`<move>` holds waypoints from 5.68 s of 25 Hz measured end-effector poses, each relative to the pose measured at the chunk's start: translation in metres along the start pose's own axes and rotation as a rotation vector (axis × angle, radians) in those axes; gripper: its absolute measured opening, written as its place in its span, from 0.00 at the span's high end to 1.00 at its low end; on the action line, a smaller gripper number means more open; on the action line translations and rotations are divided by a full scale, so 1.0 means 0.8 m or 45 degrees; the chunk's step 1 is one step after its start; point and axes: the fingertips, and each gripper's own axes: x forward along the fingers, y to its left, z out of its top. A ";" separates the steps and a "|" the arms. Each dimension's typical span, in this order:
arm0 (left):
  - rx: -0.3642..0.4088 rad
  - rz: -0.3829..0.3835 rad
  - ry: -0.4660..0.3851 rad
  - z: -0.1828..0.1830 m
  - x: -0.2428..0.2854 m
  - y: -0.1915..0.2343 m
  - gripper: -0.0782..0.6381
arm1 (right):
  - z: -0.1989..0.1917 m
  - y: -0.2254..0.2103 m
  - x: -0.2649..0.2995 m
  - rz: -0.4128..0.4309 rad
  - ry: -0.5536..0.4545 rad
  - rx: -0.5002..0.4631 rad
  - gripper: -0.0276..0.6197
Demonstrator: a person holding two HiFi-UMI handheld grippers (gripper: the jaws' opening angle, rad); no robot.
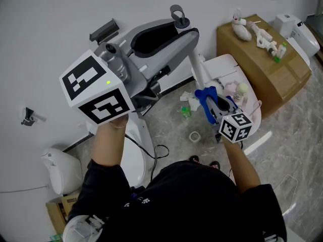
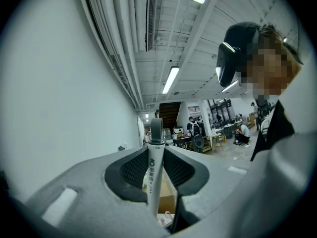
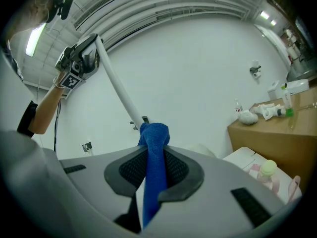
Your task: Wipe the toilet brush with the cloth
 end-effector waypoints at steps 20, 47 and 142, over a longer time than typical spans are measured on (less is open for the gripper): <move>-0.014 0.024 0.017 -0.017 0.003 0.029 0.75 | 0.021 0.007 -0.009 0.028 -0.032 -0.008 0.86; -0.067 -0.105 0.058 -0.045 0.003 0.016 0.75 | 0.210 0.070 -0.058 0.266 -0.444 -0.072 0.86; -0.088 -0.258 -0.012 -0.008 0.004 -0.010 0.76 | 0.250 0.174 -0.042 0.838 -0.426 -0.118 0.86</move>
